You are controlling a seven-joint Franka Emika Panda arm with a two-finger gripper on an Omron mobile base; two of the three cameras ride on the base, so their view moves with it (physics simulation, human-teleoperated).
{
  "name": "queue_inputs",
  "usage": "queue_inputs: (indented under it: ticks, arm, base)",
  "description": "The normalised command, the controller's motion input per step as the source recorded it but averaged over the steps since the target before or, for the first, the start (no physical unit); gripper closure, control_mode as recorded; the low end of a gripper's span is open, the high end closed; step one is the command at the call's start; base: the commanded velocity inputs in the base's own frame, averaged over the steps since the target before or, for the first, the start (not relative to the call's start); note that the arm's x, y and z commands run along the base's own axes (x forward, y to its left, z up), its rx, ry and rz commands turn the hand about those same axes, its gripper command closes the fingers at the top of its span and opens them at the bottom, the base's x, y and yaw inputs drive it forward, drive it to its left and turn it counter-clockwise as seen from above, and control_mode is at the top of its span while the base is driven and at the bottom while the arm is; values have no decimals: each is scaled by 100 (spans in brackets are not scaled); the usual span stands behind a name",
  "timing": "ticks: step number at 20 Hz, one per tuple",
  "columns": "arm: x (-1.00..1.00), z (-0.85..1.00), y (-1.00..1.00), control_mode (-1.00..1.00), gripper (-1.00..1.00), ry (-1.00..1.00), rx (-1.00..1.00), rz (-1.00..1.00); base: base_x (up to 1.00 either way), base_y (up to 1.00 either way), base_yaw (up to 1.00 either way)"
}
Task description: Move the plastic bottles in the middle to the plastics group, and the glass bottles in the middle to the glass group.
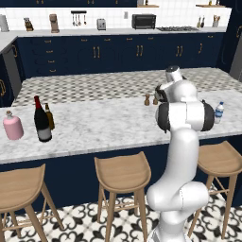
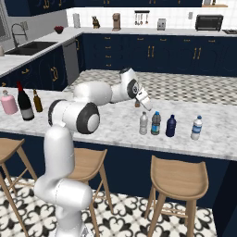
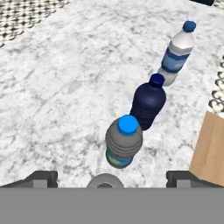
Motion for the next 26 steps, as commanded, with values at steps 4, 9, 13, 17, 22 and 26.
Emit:
queue_inputs:
  ticks: [4,9,13,17,22,26]
  arm:
    - [-18,58,4,-100,-100,0,0,3]
    - [-37,14,71,-100,-100,-3,0,18]
    - [-72,3,79,-100,-100,-4,1,27]
    - [-97,39,72,-100,-100,1,-3,30]
    - [-98,40,44,-100,-100,-1,0,35]
    - [-87,24,4,-100,-100,0,4,39]
  base:
    - [0,0,0]
    - [0,0,0]
    - [0,0,0]
    - [0,0,0]
    - [0,0,0]
    - [0,0,0]
